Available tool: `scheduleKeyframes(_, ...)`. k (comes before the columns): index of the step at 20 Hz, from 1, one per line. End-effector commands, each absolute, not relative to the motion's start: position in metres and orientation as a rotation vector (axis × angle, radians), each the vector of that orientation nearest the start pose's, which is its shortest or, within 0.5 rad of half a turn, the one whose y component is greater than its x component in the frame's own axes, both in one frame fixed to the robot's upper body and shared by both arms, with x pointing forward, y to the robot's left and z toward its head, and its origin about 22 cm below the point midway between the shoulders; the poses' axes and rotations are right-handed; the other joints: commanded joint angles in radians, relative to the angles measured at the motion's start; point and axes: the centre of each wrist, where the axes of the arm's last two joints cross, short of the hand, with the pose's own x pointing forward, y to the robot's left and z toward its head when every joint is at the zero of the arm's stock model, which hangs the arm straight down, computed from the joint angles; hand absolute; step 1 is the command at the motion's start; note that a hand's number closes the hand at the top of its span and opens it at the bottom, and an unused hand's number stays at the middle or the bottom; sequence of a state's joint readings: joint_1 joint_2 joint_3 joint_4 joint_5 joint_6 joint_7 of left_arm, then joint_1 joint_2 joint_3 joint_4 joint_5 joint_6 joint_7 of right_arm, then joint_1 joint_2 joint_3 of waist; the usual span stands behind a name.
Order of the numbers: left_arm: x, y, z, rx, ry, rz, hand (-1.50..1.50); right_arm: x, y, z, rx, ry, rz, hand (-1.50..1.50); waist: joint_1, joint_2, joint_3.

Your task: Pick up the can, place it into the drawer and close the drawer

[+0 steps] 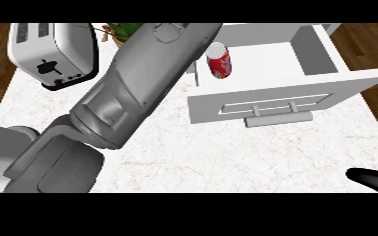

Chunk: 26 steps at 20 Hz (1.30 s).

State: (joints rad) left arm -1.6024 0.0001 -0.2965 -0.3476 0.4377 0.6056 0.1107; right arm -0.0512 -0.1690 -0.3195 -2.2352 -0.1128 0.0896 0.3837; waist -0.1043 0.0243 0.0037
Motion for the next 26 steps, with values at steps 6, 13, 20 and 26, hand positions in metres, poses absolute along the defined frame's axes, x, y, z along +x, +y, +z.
scheduleKeyframes(6,0.435,-0.019,0.248,0.132,-1.708,-0.046,-1.5,0.195,-0.292,0.179,-0.318,-1.972,0.157,-1.5,0.001,0.003,0.0)
scheduleKeyframes(13,0.435,-0.018,0.246,0.049,-1.699,-0.022,-1.5,0.213,-0.269,0.19,-0.494,-2.013,0.436,-1.5,0.011,0.009,-0.002)
scheduleKeyframes(20,0.436,-0.02,0.258,0.027,-1.708,0.021,-1.5,0.249,-0.262,0.175,-0.704,-1.974,0.632,-1.5,0.049,0.009,-0.001)
scheduleKeyframes(26,0.434,-0.024,0.263,0.057,-1.742,-0.013,-1.5,0.284,-0.234,0.146,-0.802,-1.908,0.805,-1.5,0.074,0.0,-0.002)
